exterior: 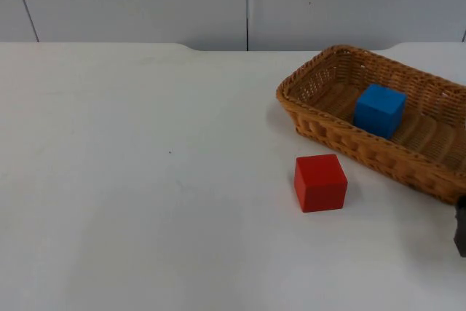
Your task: Place all geometric objects except the red cube into the basket.
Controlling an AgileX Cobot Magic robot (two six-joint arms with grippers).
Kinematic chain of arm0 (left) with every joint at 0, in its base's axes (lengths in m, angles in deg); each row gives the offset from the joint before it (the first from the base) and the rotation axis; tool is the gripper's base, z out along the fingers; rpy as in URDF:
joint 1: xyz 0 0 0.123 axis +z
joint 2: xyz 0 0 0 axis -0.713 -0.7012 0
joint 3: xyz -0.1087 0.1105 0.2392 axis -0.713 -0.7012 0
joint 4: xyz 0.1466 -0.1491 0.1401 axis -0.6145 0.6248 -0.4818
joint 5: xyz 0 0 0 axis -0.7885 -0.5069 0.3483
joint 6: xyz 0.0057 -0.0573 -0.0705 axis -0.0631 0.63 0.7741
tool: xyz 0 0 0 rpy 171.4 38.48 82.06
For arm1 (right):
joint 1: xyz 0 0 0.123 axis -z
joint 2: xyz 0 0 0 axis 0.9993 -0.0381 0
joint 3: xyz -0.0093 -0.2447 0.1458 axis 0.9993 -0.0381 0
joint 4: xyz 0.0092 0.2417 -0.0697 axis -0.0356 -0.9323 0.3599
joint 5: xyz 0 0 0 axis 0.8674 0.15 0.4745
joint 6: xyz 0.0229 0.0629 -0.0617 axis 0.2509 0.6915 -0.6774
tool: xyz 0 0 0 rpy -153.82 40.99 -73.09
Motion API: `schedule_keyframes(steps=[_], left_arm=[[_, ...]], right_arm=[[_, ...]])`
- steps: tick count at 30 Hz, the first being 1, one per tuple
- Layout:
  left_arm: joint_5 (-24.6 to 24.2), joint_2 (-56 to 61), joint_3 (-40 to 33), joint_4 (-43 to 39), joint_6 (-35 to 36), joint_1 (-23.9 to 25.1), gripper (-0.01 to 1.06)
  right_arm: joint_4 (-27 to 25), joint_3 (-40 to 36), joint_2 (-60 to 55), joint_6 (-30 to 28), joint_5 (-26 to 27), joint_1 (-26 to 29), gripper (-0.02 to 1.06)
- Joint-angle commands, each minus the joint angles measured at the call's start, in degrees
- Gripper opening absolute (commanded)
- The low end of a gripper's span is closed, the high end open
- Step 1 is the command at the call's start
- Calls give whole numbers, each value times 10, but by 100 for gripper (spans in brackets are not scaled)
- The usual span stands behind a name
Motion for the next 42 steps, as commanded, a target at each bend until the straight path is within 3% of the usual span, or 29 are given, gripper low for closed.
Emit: schedule_keyframes(steps=[1,11,17,19,21,24,25,29,32,38,42], left_arm=[[6,3,-1,0,0,2,105],[6,3,-1,0,0,2,105],[4,3,-1,0,0,2,105],[3,3,-1,0,0,2,105],[-1,3,-1,0,0,2,105],[-19,3,-1,0,0,2,105],[-19,3,-1,0,0,2,105],[-20,3,-1,-15,0,2,105],[-21,3,-1,-25,0,2,105],[-22,3,-1,-55,0,2,105],[-22,3,-1,-55,0,2,105]], right_arm=[[11,-1,-15,-8,45,9,104],[31,-1,-80,-3,88,10,104],[32,-1,-87,-2,92,10,95],[43,-1,-87,11,89,10,82],[43,-1,-87,16,86,10,77],[61,-1,-87,29,76,10,39],[61,-1,-87,29,76,10,39],[61,-1,-87,29,80,10,0],[56,-1,-85,29,80,8,0],[54,-1,-40,19,28,-27,0],[44,-1,45,13,-47,-76,0]])
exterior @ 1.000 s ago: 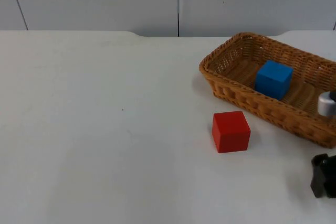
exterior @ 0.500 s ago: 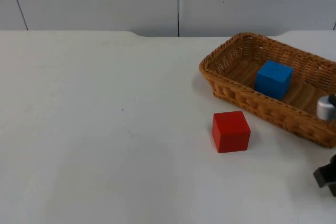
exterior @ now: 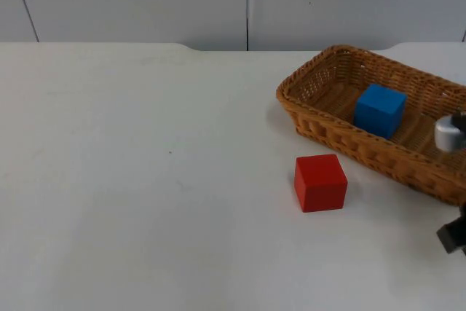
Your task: Place all geometric objects except the red cube into the basket.
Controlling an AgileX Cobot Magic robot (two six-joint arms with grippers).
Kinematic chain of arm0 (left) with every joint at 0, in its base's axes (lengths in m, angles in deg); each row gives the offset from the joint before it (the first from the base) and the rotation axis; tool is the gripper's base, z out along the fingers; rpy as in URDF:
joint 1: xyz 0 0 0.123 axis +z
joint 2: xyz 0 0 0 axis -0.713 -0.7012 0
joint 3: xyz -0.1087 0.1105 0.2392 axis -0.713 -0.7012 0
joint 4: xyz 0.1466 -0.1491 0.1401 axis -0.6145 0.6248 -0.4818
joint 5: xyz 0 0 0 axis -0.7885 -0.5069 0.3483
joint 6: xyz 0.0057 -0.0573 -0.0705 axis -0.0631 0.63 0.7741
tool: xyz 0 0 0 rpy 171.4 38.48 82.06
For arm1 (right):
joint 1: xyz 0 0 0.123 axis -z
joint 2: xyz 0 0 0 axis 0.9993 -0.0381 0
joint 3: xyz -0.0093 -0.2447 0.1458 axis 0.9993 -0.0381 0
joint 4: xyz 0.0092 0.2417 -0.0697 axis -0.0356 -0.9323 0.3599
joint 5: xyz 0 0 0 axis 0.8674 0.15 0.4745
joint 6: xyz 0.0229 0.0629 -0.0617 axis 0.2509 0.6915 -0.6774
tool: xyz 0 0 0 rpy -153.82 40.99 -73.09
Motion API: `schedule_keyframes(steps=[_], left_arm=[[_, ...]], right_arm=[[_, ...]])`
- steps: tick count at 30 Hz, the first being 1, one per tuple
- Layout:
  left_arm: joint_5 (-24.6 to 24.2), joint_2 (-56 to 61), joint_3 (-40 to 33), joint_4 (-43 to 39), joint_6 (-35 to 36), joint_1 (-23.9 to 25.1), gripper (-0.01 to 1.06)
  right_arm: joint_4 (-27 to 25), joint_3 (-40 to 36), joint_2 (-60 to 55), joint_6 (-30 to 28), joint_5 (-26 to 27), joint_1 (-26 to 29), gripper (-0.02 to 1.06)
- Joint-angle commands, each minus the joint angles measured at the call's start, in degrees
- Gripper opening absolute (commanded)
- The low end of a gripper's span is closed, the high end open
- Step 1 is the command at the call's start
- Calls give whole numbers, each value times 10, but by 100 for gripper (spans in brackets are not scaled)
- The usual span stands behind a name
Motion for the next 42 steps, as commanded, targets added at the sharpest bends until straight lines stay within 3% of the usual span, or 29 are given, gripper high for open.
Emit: schedule_keyframes(steps=[1,4,7,8,10,15,21,25,27,37,42], left_arm=[[-3,3,-1,-6,0,2,105],[-3,3,-1,-6,0,2,105],[-3,3,-1,-6,0,2,105],[-3,3,-1,-6,0,2,105],[-3,3,-1,-6,0,2,105],[-3,3,-1,-5,0,2,105],[-3,3,-1,-5,0,2,105],[2,3,-1,-5,0,2,105],[2,3,-1,-5,0,2,105],[-1,3,-1,-5,0,2,105],[1,3,-1,-6,0,2,105]], right_arm=[[-17,-1,67,-5,-61,-27,0],[-44,-1,111,-28,-82,-30,0],[-122,-1,176,-124,-102,-26,0],[-122,-1,176,-124,-102,-26,0],[-155,-1,205,-178,-123,-26,0],[-160,4,223,-194,-171,-26,0],[-185,32,223,-226,-186,54,0],[-323,84,207,-387,-186,166,0],[-342,96,196,-410,-186,181,0],[-325,225,48,-435,-191,192,0],[-325,326,-71,-458,-180,192,0]])
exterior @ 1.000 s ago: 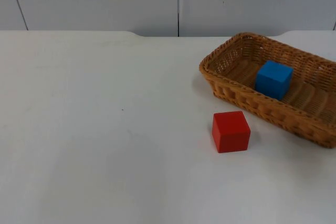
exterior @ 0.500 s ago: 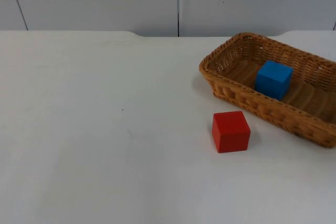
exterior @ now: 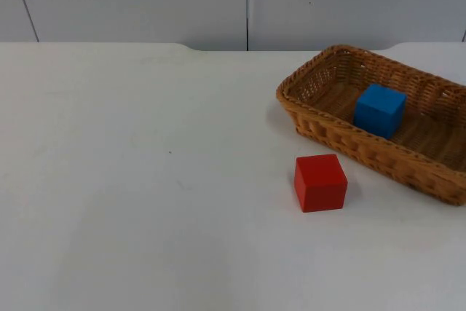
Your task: Place all geometric objects except the red cube into the basket.
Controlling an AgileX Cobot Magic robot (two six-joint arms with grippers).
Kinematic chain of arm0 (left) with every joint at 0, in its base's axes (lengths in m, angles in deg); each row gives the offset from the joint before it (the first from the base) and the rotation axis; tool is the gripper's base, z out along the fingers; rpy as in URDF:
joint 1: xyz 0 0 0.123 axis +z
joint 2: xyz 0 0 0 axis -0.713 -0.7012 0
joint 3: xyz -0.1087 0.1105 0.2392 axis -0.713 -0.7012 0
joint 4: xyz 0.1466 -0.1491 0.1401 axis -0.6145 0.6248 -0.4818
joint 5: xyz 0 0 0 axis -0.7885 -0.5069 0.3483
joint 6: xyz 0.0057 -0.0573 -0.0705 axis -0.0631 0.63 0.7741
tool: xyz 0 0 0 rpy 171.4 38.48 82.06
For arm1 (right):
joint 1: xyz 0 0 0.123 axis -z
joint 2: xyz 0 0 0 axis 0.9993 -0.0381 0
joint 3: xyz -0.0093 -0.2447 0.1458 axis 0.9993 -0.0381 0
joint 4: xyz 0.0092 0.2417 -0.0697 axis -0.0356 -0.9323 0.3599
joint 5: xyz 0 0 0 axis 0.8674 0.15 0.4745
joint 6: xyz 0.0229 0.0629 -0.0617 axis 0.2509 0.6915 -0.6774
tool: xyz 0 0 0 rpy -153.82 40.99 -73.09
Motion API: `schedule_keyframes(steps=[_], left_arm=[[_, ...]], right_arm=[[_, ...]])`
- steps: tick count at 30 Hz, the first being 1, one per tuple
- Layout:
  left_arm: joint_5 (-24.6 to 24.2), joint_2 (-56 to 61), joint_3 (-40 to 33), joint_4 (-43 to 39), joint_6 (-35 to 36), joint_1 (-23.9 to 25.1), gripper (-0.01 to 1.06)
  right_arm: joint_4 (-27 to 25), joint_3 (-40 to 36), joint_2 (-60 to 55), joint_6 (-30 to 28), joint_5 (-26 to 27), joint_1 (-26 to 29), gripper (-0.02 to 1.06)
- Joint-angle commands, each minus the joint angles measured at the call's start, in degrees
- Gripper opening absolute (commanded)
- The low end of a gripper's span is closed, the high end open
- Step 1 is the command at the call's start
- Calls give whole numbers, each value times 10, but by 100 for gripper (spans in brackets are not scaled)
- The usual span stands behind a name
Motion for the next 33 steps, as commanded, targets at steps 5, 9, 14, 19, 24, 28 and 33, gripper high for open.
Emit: schedule_keyframes(steps=[5,9,14,19,24,28,33], left_arm=[[3,3,-1,-6,0,2,105],[3,3,-1,-6,0,2,105],[3,3,-1,-6,0,2,105],[3,3,-1,-6,0,2,105],[7,3,-1,-6,0,2,105],[8,3,-1,-6,0,2,105],[14,3,-1,-6,0,2,105]], right_arm=[[-1,79,-110,-44,43,1,0],[-5,86,-155,-44,93,1,0],[-5,86,-187,-44,113,1,14],[-5,86,-195,-44,117,1,53],[-22,86,-177,-44,108,1,82],[-33,86,-131,-44,87,1,83],[-33,86,-23,-44,32,1,83]])
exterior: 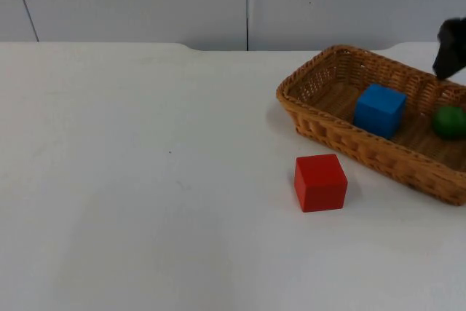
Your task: Place all geometric objects except the red cube into the basket.
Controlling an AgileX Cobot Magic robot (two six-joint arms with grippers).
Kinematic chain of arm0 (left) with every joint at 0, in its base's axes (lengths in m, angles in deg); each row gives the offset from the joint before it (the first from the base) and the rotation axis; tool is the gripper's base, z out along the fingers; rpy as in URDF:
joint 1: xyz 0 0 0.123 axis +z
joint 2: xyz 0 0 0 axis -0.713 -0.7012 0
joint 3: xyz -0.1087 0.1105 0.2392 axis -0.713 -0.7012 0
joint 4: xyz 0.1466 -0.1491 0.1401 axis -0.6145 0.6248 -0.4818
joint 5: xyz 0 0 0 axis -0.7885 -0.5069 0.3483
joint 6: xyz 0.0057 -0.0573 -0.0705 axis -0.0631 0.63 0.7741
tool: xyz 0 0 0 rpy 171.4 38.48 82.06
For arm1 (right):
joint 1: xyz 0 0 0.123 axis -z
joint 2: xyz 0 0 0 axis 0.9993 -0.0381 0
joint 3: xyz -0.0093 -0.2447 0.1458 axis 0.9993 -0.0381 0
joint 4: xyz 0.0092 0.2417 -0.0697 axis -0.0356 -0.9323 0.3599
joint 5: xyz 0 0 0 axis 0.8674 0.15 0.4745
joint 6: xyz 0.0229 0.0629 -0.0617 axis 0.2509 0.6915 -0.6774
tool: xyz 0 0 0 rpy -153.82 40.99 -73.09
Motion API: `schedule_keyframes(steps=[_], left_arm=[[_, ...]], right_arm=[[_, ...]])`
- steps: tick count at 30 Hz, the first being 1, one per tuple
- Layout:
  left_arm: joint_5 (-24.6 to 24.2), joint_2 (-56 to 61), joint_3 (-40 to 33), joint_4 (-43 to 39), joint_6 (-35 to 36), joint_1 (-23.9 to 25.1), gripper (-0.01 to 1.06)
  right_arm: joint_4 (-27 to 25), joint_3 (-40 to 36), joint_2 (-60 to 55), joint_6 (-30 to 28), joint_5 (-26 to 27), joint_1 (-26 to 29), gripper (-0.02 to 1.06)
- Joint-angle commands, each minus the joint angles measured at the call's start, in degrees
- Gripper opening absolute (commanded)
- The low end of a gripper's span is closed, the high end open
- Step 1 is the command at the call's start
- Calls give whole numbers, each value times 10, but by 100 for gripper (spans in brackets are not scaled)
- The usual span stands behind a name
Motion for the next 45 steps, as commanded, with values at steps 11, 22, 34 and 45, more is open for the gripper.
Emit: schedule_keyframes(steps=[11,22,34,45], left_arm=[[13,3,-1,-6,1,2,105],[6,22,-1,-2,8,2,105],[3,245,-1,4,10,2,105],[-30,459,-1,-5,4,2,105]], right_arm=[[-18,-39,274,-8,-116,1,83],[-25,-158,468,-7,-110,1,83],[-67,-340,755,2,-144,1,83],[-61,-404,979,2,-186,1,83]])
